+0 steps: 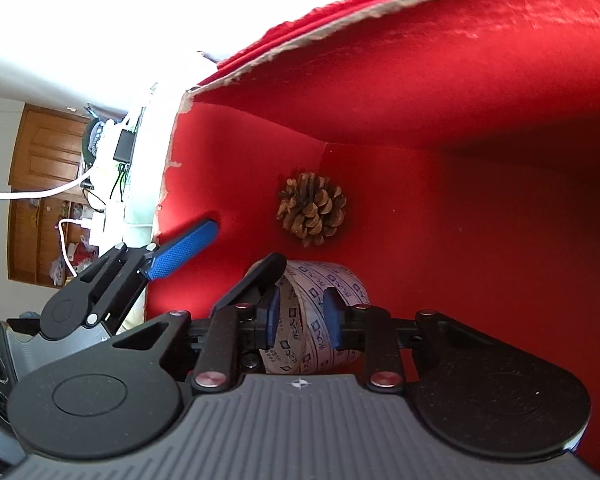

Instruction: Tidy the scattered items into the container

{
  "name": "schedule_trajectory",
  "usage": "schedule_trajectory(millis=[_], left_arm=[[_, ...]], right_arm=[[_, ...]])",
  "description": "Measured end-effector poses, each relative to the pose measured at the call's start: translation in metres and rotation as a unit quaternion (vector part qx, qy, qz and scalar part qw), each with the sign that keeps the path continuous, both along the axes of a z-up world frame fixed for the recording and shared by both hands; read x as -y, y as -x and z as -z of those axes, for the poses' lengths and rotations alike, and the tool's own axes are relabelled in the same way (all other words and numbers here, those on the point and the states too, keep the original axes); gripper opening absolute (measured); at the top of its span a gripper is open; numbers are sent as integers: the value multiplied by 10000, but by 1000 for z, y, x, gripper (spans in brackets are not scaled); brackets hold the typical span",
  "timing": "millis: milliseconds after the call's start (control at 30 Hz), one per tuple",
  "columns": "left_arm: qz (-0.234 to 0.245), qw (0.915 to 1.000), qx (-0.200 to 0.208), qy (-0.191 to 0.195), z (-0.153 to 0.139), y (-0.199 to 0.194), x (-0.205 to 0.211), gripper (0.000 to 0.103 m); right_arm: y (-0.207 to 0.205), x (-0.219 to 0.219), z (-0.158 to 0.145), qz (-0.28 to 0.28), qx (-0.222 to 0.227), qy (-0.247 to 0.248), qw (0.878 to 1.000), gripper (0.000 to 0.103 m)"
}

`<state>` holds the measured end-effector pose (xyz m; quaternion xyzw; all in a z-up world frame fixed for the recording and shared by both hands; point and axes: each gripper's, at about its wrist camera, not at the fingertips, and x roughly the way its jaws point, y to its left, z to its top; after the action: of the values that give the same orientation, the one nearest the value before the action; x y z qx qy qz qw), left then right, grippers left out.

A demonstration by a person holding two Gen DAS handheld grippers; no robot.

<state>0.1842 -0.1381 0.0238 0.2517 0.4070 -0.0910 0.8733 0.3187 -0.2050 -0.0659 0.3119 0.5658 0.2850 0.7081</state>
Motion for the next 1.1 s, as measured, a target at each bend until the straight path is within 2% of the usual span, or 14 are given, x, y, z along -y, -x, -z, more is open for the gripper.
schedule_trajectory(millis=[100,233,333,567,667,833,1000,1100], left_arm=[[15,10000,52,-15,-2,4,3,57],[27,9998,172,-10,0,-10,-14,59],[68,9996,228,-152,2,-8,-9,63],[72,9995,267,-156,-5,-4,-6,65],[97,9992,308,-218,2,-1,-9,67],[119,9995,276,-84,-5,1,-11,71],[98,9995,299,-22,-11,2,-12,71],[92,9994,329,10,6,-8,-16,71]], right_arm=[[0,1,0,-5,39,3,10000,25],[2,-1,-2,65,65,48,9999,25],[3,1,-4,183,122,117,9997,26],[5,1,-4,238,133,232,9994,27],[6,4,-5,335,139,354,9987,27],[9,5,-11,459,323,671,9962,31],[8,9,-12,496,367,684,9957,32],[8,12,-13,558,414,720,9950,34]])
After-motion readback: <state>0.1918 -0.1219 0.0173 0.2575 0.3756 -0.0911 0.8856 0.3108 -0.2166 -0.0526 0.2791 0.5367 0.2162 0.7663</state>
